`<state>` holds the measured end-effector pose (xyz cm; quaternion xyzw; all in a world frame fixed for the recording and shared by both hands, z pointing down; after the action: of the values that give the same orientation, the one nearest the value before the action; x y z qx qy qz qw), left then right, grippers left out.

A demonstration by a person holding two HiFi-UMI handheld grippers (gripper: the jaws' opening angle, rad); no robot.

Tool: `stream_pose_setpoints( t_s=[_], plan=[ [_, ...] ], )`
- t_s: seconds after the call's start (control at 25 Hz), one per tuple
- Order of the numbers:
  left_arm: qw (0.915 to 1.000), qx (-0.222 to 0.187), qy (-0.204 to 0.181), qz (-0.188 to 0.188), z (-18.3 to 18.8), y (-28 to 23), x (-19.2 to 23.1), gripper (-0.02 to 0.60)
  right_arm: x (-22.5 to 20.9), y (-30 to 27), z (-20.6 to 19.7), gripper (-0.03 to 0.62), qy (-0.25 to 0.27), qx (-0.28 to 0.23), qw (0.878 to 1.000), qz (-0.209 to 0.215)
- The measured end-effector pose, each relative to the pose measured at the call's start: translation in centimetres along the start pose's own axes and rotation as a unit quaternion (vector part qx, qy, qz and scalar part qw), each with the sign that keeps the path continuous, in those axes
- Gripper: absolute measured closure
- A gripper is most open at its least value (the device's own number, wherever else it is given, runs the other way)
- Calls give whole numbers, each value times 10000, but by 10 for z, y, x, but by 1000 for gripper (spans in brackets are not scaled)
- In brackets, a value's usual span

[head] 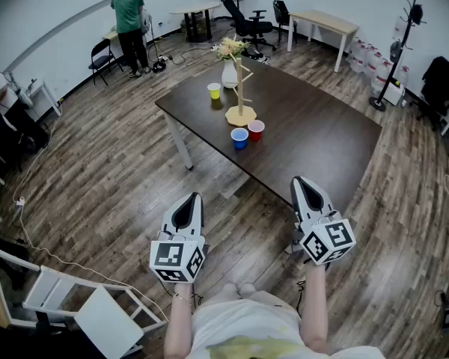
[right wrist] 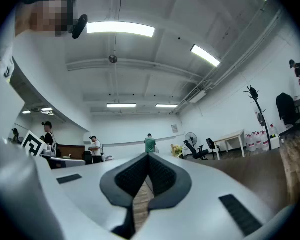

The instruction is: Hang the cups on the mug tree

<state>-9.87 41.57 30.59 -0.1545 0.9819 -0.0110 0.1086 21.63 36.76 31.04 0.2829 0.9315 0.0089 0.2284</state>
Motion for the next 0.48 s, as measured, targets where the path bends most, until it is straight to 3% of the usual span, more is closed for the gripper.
stream_pose_setpoints(
  t_s=[0.48],
  plan=[
    [9998, 180, 81, 74, -4, 3, -17, 558, -13, 7, -5, 574, -213, 115, 9997, 35]
  ],
)
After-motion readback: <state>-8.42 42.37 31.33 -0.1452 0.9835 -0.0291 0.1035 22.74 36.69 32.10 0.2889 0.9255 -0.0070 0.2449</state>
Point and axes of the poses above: the fingertips, and each gripper's own axes: y backward along the fingers, x to its left, z out of its top, the point moved 10 cm from there along y, backward along the fingers, and after that the axes turned 15 degrees about -y, right-handed, at the moved point
